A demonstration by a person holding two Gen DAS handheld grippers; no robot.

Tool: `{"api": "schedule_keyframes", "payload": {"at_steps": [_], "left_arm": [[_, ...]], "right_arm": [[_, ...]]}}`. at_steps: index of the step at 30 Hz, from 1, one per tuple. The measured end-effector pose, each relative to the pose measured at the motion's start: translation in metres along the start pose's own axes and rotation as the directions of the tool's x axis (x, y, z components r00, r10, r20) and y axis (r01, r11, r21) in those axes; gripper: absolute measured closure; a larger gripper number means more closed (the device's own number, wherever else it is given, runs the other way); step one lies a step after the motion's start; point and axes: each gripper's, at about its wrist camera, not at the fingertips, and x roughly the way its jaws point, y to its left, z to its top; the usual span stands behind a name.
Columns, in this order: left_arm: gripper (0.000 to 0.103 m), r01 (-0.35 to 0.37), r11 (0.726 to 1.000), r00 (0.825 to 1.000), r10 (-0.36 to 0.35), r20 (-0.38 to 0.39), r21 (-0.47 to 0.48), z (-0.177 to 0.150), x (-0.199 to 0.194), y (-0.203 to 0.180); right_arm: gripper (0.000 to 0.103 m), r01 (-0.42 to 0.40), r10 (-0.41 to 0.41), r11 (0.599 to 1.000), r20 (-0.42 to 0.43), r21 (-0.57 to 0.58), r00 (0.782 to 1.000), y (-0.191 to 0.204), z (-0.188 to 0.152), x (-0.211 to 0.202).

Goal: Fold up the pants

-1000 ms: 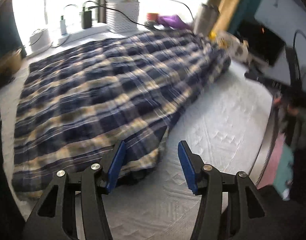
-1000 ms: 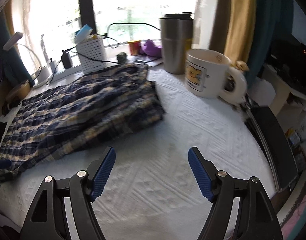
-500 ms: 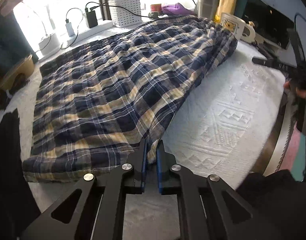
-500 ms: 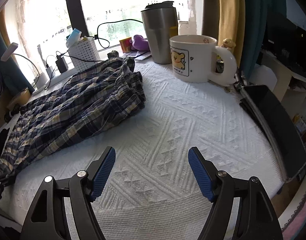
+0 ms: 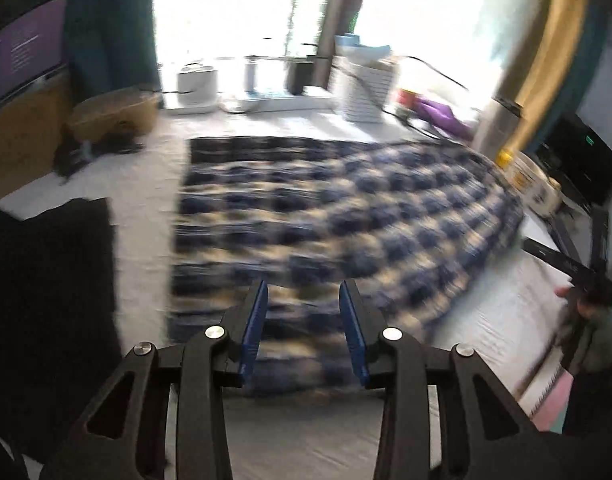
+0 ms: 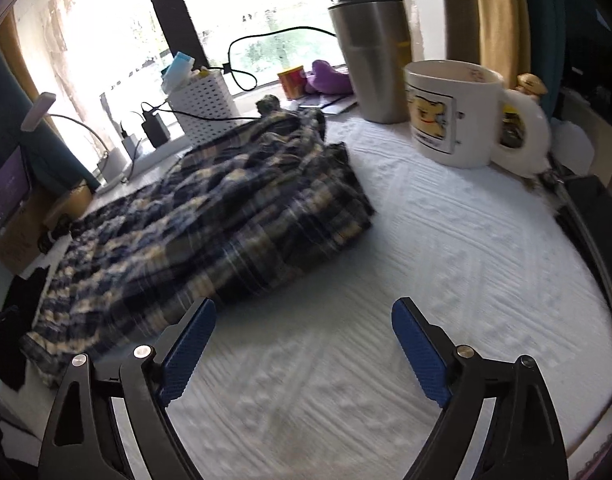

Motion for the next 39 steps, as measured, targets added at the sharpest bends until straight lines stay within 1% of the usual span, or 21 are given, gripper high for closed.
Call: {"api": "schedule_keyframes", "payload": {"at_steps": [2, 5, 7, 9, 12, 18, 24, 28, 32, 34, 36, 39], "left_arm": [[0.067, -0.028, 0.999, 1.000, 0.028, 0.003, -0.036, 0.004, 0.003, 0.014], [0.067, -0.051, 0.996, 0.999, 0.052, 0.015, -0.075, 0.009, 0.003, 0.034], [0.067, -0.065, 0.994, 0.998, 0.067, 0.016, -0.089, 0.013, 0.006, 0.043], [0.067, -0.072, 0.993, 0.997, 0.073, 0.013, -0.094, 0.016, 0.008, 0.049], [0.067, -0.078, 0.992, 0.997, 0.078, 0.005, -0.095, 0.022, 0.015, 0.056], [0.067, -0.080, 0.993, 0.997, 0.080, -0.004, -0.090, 0.029, 0.028, 0.063], [0.067, -0.090, 0.989, 0.996, 0.089, -0.018, -0.117, 0.034, 0.040, 0.075], [0.067, -0.104, 0.986, 0.994, 0.101, -0.037, -0.127, 0.033, 0.046, 0.081], [0.067, -0.113, 0.985, 0.993, 0.107, -0.051, -0.132, 0.033, 0.050, 0.084], [0.067, -0.108, 0.985, 0.993, 0.102, -0.054, -0.134, 0.032, 0.051, 0.084], [0.067, -0.103, 0.986, 0.994, 0.096, -0.057, -0.133, 0.032, 0.053, 0.082], [0.067, -0.093, 0.987, 0.994, 0.086, -0.061, -0.128, 0.033, 0.057, 0.079]], "right_arm": [[0.012, -0.011, 0.011, 1.000, 0.000, 0.011, 1.000, 0.003, 0.007, 0.006], [0.012, -0.022, 0.023, 0.999, -0.018, 0.042, 1.000, 0.005, 0.016, 0.018], [0.012, -0.048, 0.051, 0.996, -0.039, 0.074, 0.998, 0.005, 0.021, 0.027], [0.012, -0.065, 0.070, 0.994, -0.048, 0.092, 0.996, 0.006, 0.025, 0.034], [0.012, -0.064, 0.069, 0.993, -0.048, 0.096, 0.996, 0.010, 0.031, 0.040], [0.012, -0.100, 0.109, 0.982, -0.046, 0.159, 0.993, 0.008, 0.047, 0.054], [0.012, -0.084, 0.091, 0.983, -0.034, 0.164, 0.995, 0.011, 0.058, 0.067], [0.012, -0.109, 0.108, 0.974, 0.014, 0.198, 0.994, 0.006, 0.064, 0.076], [0.013, -0.120, 0.114, 0.965, 0.037, 0.235, 0.993, -0.001, 0.071, 0.080], [0.016, -0.121, 0.114, 0.958, 0.043, 0.259, 0.993, -0.005, 0.073, 0.080], [0.018, -0.120, 0.113, 0.958, 0.040, 0.260, 0.993, -0.006, 0.073, 0.080], [0.020, -0.094, 0.087, 0.962, 0.041, 0.256, 0.995, -0.007, 0.072, 0.075]]}}
